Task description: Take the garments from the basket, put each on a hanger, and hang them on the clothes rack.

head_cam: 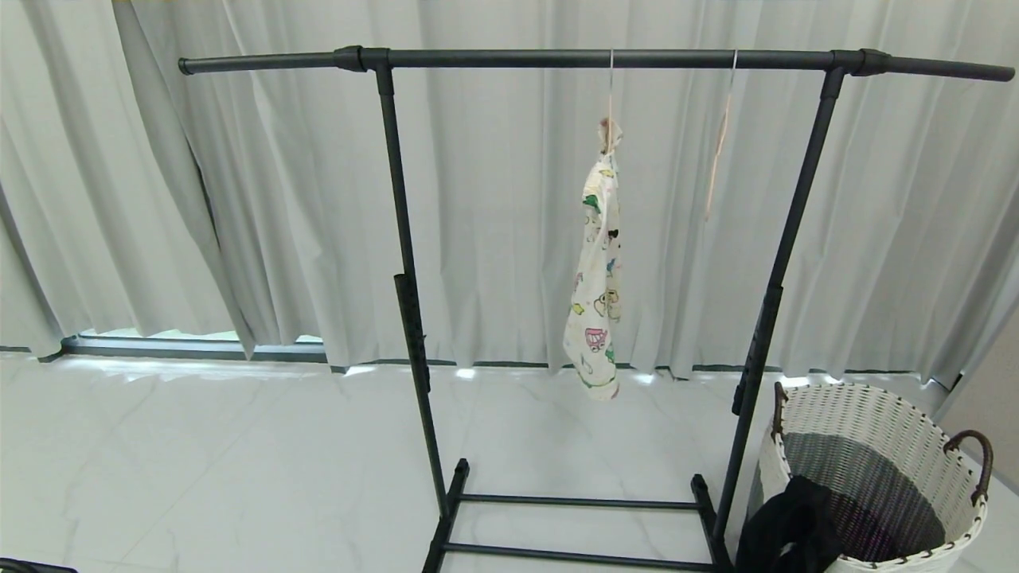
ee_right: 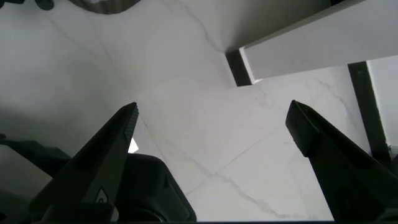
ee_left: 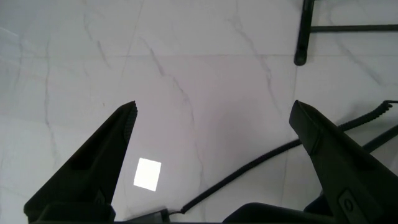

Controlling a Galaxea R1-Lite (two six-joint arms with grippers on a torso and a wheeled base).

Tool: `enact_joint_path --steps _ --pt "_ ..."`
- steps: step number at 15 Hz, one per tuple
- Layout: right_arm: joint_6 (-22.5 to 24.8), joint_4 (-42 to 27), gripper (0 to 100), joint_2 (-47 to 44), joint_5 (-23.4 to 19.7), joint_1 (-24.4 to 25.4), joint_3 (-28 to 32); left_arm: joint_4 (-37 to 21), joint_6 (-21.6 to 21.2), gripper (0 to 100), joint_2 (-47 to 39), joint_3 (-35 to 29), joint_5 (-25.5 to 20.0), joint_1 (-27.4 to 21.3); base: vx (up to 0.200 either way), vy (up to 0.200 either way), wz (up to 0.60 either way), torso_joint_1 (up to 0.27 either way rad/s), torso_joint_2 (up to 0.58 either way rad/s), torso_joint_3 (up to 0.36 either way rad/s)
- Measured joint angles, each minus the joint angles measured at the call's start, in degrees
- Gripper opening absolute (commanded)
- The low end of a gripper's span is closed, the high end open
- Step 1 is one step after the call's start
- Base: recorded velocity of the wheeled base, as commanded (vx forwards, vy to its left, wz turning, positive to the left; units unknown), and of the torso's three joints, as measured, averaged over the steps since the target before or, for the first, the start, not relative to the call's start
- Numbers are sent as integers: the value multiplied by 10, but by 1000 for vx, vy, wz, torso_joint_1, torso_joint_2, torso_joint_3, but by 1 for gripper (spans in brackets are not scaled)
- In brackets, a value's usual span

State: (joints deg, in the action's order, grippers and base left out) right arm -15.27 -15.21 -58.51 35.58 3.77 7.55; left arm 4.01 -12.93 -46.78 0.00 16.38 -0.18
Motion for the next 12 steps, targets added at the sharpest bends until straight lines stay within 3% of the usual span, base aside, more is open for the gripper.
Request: enact_joint_path --steps 5,12 --pt "0 0 100 0 0 1 0 0 7 100 5 0 2 0 0 -200 0 2 3 6" --pt "2 1 100 8 0 24 0 0 7 100 9 0 2 -2 200 0 0 2 4 4"
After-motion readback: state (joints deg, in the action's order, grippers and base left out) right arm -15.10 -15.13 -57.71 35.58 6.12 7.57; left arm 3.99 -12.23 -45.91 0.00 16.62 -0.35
